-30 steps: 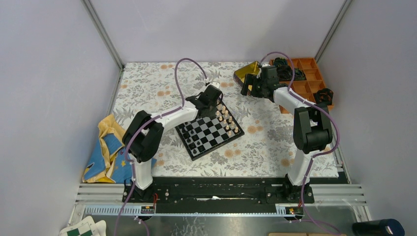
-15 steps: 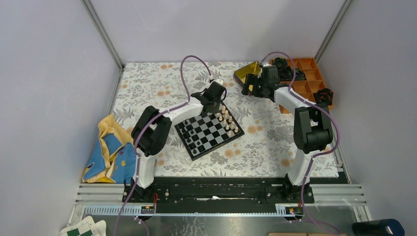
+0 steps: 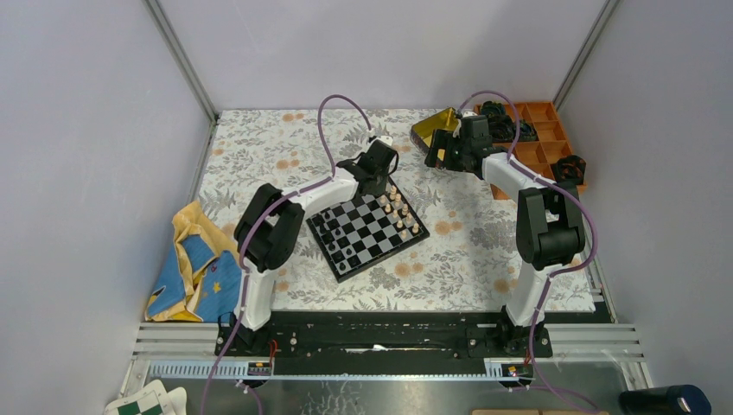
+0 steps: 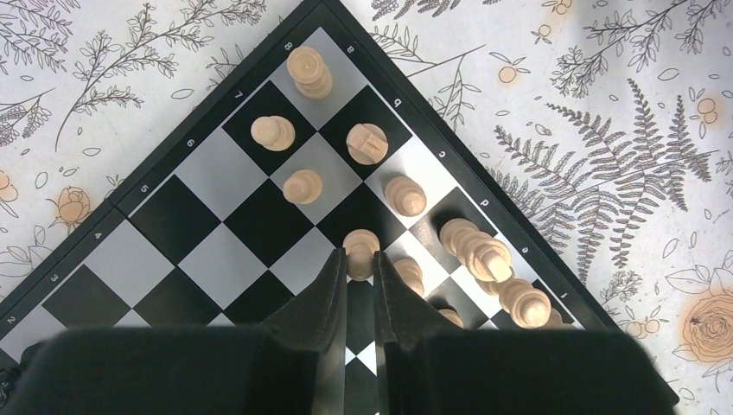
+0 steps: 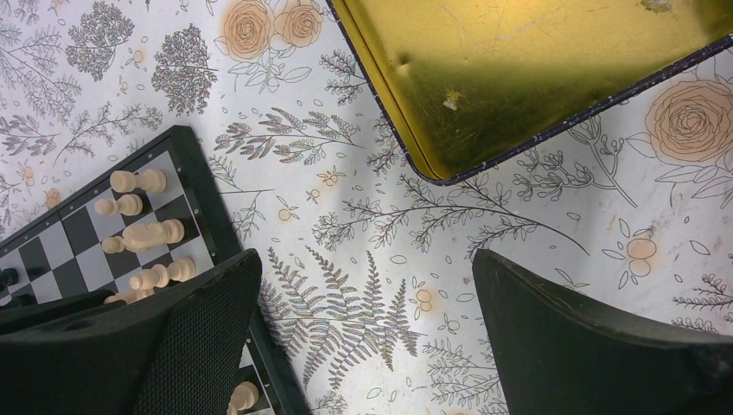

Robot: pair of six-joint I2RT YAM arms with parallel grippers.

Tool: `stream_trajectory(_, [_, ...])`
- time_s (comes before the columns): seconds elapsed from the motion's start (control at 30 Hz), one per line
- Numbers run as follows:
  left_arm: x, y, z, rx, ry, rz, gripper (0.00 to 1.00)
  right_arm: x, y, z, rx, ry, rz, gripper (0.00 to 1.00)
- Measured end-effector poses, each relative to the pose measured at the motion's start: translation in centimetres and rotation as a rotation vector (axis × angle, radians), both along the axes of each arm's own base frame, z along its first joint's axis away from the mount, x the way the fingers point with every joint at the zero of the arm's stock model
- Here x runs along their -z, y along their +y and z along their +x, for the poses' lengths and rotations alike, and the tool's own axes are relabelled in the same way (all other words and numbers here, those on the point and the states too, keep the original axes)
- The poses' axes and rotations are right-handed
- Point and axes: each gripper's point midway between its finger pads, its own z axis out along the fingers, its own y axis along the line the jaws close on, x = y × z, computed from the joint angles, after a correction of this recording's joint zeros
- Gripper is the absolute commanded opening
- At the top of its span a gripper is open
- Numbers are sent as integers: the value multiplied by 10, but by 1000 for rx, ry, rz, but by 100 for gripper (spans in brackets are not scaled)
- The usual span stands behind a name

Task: Set up the chess pieces on the board
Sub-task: Place the chess piece on the chessboard.

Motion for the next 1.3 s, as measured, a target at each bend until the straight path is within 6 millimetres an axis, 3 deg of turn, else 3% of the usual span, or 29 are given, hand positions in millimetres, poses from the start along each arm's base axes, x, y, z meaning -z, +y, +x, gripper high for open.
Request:
stream_trajectory(0.47, [13, 8, 4, -17, 21, 14, 1, 0, 0, 0, 1, 0, 0, 100])
stream_trajectory(0.97, [13, 5, 7, -12, 22, -1, 3, 0, 0, 0, 1, 0, 1, 100])
stream_trajectory(1.07, [13, 5, 7, -9, 24, -3, 6, 0, 0, 0, 1, 0, 1, 100])
stream_trajectory(1.2, [13, 4, 7, -7, 25, -6, 21, 0, 0, 0, 1, 0, 1, 100])
stream_trajectory(1.3, [13, 4, 7, -7, 25, -5, 27, 0, 0, 0, 1, 0, 1, 100])
